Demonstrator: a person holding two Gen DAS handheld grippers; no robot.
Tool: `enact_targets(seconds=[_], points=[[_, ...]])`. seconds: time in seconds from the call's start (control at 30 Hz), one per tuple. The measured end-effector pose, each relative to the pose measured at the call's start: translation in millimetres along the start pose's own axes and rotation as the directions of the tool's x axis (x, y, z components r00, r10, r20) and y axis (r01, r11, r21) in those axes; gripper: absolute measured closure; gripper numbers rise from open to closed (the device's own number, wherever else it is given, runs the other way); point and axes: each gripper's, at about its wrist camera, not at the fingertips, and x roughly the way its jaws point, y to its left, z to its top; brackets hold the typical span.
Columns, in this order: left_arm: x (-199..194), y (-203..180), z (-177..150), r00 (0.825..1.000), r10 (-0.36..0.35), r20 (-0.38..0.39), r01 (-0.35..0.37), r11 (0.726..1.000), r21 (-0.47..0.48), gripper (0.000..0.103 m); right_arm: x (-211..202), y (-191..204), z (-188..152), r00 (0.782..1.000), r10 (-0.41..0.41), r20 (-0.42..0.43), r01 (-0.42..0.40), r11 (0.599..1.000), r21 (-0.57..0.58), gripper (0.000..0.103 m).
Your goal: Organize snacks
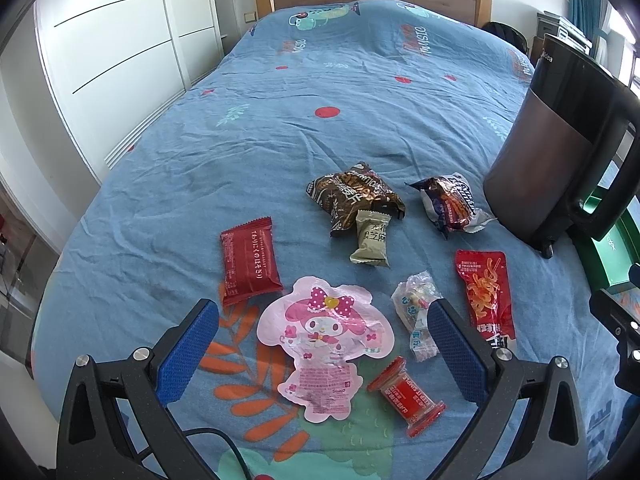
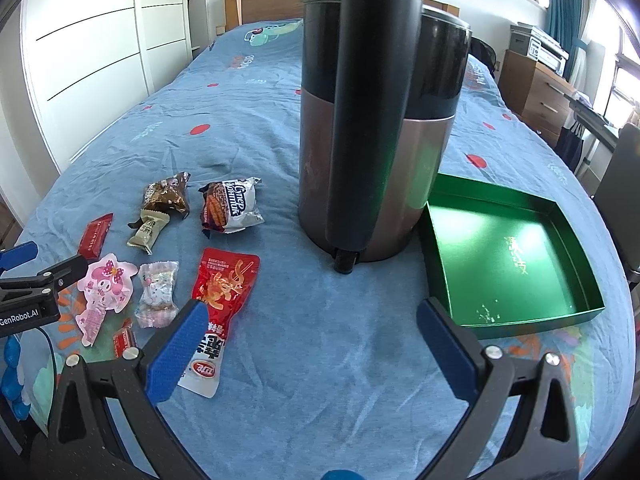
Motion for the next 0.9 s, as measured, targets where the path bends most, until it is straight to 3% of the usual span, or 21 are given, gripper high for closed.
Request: enact_targets(seconds=[0.9], points=[[4.2, -4.3, -3.1, 1.0, -0.001, 0.002, 0.001, 1.0, 0.016, 0.001, 4.2, 4.4, -3.6, 1.0, 0.019, -0.008, -0.019, 1.0, -0.001, 0.0]])
